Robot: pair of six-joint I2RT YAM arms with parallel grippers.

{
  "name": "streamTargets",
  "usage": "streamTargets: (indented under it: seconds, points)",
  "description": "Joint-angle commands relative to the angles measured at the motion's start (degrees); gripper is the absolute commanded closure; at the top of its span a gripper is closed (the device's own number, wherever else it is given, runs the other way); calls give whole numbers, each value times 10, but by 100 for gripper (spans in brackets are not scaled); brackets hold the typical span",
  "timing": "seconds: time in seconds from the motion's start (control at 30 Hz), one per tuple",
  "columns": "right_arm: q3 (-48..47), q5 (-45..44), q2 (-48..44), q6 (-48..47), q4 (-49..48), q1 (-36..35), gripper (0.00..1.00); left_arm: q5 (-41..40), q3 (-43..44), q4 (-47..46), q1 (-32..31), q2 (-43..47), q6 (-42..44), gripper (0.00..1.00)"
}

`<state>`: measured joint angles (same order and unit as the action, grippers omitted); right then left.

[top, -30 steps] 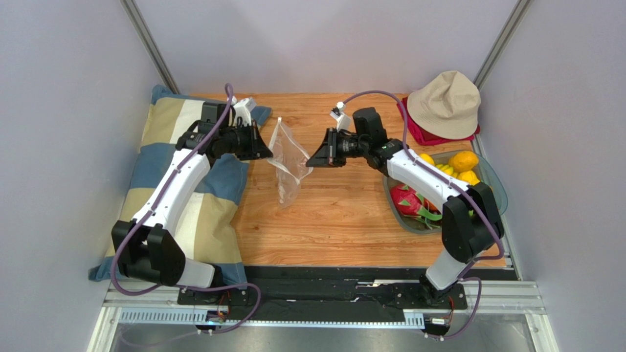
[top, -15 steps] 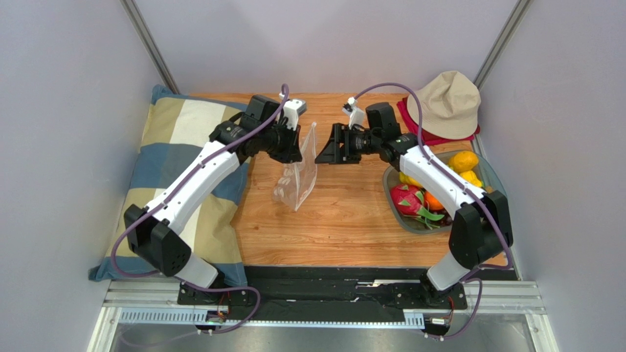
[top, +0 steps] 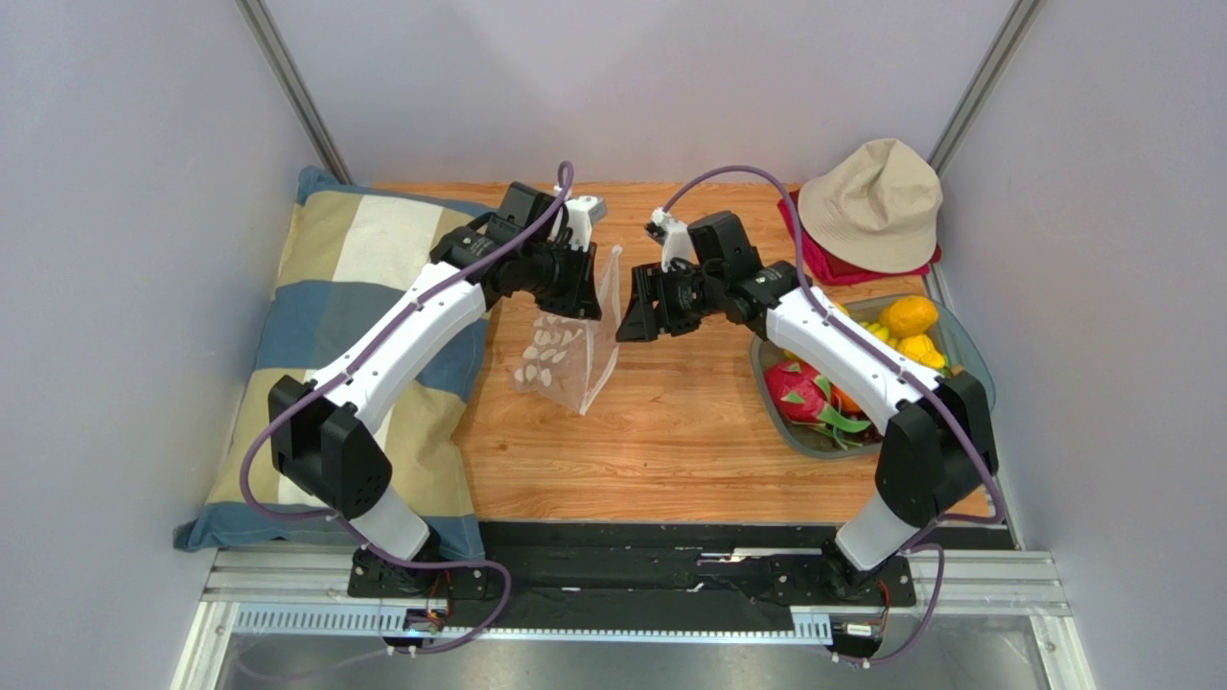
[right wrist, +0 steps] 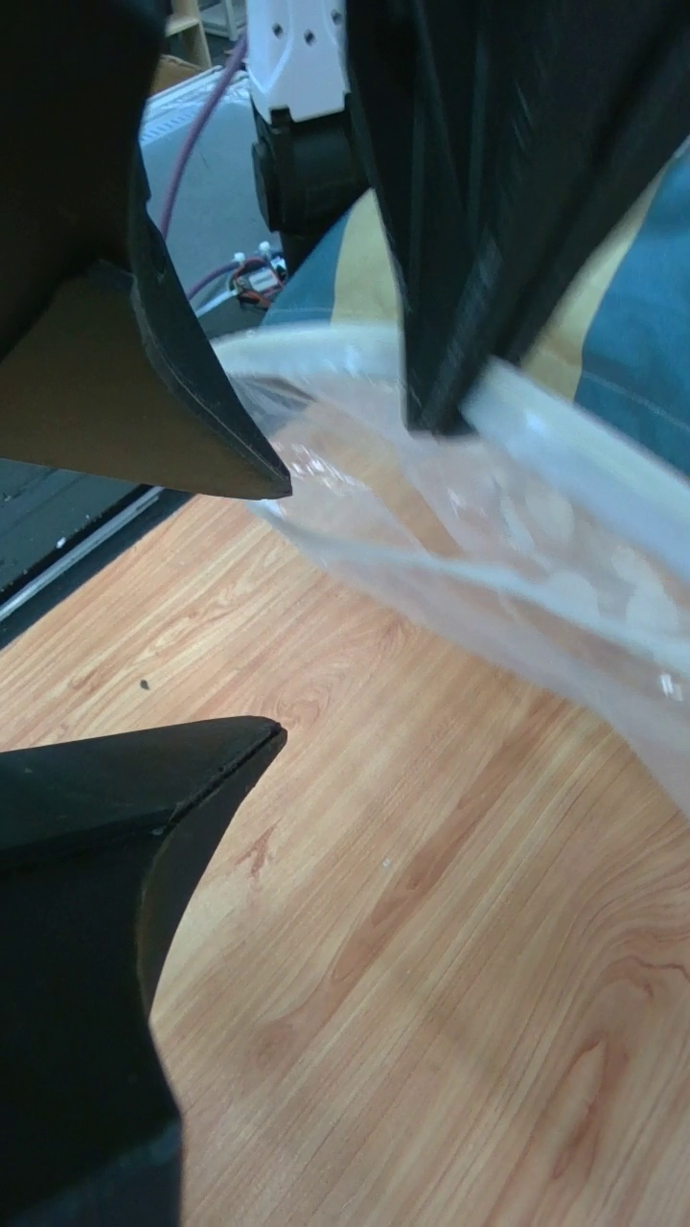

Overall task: Place the food in the zip-top bag and seal the zipper
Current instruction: Open the zipper of the food storage bag at the center of the board.

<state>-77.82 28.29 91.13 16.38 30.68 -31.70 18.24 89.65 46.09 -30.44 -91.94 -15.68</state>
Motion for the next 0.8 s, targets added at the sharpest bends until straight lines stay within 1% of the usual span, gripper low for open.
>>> streamTargets:
  seconds: [0.0,0.03,0.07,0.13,0.17,0.23,0.27,0.33,0.37,0.4,0.43,0.47,0.5,0.57,0.67,0.7,0.77]
  points:
    - [-16,-14,41,18,-29,1,40,46,11,-8,13,8,-31,100]
    - [-16,-3,46,24,-39,1,41,53,4,-14,17,9,-36,100]
    - [-19,1,51,29,-51,1,54,59,2,-15,19,11,-37,100]
    - [-31,1,68,23,-40,1,74,56,0,-9,25,14,-35,100]
    - [-40,0,71,16,-18,2,99,53,-1,-6,35,20,-34,100]
    - [-34,-5,63,8,-2,10,100,37,-3,4,55,29,-29,100]
    - [-14,-5,54,5,3,16,100,25,-3,12,73,38,-24,100]
    - [6,-21,35,-5,10,32,100,-55,2,37,86,46,3,100]
    - [15,-27,20,-29,25,39,100,-98,2,45,91,55,15,100]
    - [28,-32,13,-44,36,53,100,-181,-2,51,94,62,28,100]
    - [34,-44,10,-58,46,61,100,-217,-15,52,96,67,53,100]
    - [38,-48,9,-92,64,69,100,-239,-24,51,99,79,63,100]
    - [41,-53,11,-106,73,79,100,-253,-34,48,101,85,70,100]
    - [35,-60,20,-154,103,82,100,-247,-59,47,100,98,83,100]
    - [7,-53,44,-194,140,85,100,-187,-72,56,101,104,81,100]
    - [-3,-47,54,-208,147,84,100,-115,-75,56,101,106,76,100]
    - [-37,-19,62,-223,173,84,100,-58,-80,53,98,113,63,100]
